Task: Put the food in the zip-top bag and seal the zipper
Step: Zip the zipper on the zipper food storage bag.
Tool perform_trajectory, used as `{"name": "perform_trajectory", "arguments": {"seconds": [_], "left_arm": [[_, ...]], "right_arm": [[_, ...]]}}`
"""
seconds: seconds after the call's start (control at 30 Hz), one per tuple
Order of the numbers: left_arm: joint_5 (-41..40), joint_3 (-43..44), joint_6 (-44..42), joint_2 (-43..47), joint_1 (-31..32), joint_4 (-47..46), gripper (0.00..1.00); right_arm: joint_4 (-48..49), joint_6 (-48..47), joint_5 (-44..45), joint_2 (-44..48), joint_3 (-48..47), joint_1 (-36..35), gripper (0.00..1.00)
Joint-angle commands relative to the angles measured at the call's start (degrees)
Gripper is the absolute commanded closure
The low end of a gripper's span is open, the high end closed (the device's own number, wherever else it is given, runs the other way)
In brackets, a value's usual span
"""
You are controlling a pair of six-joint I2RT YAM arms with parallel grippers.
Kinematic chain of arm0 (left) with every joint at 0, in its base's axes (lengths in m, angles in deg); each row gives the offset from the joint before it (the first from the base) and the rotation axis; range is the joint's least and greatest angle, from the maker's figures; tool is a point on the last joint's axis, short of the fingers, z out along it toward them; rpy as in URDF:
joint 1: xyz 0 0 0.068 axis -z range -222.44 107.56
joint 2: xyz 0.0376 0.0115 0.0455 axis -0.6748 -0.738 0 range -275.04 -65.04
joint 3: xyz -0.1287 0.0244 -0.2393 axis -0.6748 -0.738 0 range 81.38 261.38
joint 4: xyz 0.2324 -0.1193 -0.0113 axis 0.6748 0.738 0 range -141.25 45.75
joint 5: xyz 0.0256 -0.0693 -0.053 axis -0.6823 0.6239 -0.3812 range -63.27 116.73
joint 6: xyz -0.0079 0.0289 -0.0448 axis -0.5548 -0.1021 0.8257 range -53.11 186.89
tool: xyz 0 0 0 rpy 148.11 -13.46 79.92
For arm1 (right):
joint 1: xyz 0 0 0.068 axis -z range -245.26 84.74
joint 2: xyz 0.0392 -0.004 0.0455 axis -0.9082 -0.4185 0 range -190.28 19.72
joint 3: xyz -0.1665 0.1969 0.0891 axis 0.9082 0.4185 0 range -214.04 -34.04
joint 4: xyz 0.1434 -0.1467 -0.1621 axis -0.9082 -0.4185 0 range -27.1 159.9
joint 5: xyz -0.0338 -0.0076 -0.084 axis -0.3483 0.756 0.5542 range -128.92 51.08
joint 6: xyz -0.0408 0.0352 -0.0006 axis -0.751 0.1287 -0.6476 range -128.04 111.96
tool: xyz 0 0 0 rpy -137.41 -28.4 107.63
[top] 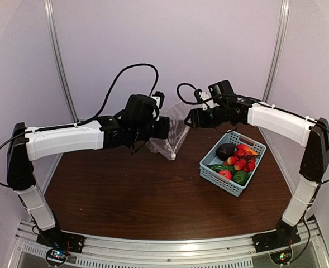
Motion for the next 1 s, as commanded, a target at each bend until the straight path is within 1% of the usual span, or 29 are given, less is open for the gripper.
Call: {"name": "perform_trajectory", "arguments": {"seconds": [0.0,0.1,0.17,0.23,0.27,0.3,0.37,0.43,0.5,0.6,0.67,0.77,0.83,0.87,0.93,0.97], "left_arm": [[-4.3,-1.5,2.7,2.7,0.1,-0.5,1.00],[-8.2,-1.5,3.6,2.9,0.5,1.9,1.00],[-11.1,-1.6,4.3,3.1,0.7,3.2,1.00],[-11.4,-1.8,4.5,3.2,0.7,3.5,1.00],[-11.1,-1.8,4.4,3.2,0.7,3.3,1.00],[-10.5,-1.7,4.2,3.1,0.7,3.1,1.00],[-9.5,-0.9,3.3,2.3,0.7,3.0,1.00],[-8.9,0.2,2.2,1.2,0.7,3.9,1.00],[-8.8,1.5,0.9,0.1,0.5,5.4,1.00],[-8.0,2.4,-2.8,0.0,0.4,5.8,1.00],[-7.5,2.9,-5.6,0.1,0.1,5.9,1.00],[-6.3,3.5,-8.8,0.0,-0.6,6.2,1.00],[-6.0,4.1,-10.3,0.0,-0.7,6.9,1.00],[-6.0,4.6,-10.7,0.0,-0.8,7.4,1.00],[-5.9,5.6,-11.7,0.0,-0.8,8.7,1.00],[-5.9,6.1,-12.0,0.0,-0.8,9.5,1.00]], "right_arm": [[-2.7,1.4,11.7,2.2,2.0,1.0,0.45],[-2.8,1.9,13.1,2.8,2.3,2.2,0.49],[-2.6,1.7,12.7,2.9,2.7,2.4,0.50],[-2.2,1.1,10.6,2.8,3.3,2.4,0.50],[-1.1,0.0,7.4,2.7,3.7,2.4,0.50],[0.2,-1.3,2.4,2.6,4.1,2.4,0.48],[1.8,-5.5,-9.1,2.7,4.0,2.4,0.38],[-0.4,-10.7,-17.7,3.4,2.3,2.5,0.27],[-6.8,-18.6,-21.2,4.5,-0.7,2.8,0.21],[-18.1,-30.3,-24.5,7.5,-3.3,5.6,0.18],[-22.5,-34.2,-25.8,10.5,-2.1,9.6,0.16],[-24.6,-36.6,-25.8,14.8,2.8,17.3,0.15],[-26.7,-39.7,-21.5,16.0,5.4,21.3,0.17],[-28.3,-42.6,-17.5,15.9,6.5,22.6,0.19],[-30.7,-44.7,-11.2,15.3,8.0,24.6,0.25],[-31.4,-45.1,-9.8,15.2,9.0,26.1,0.28]]}}
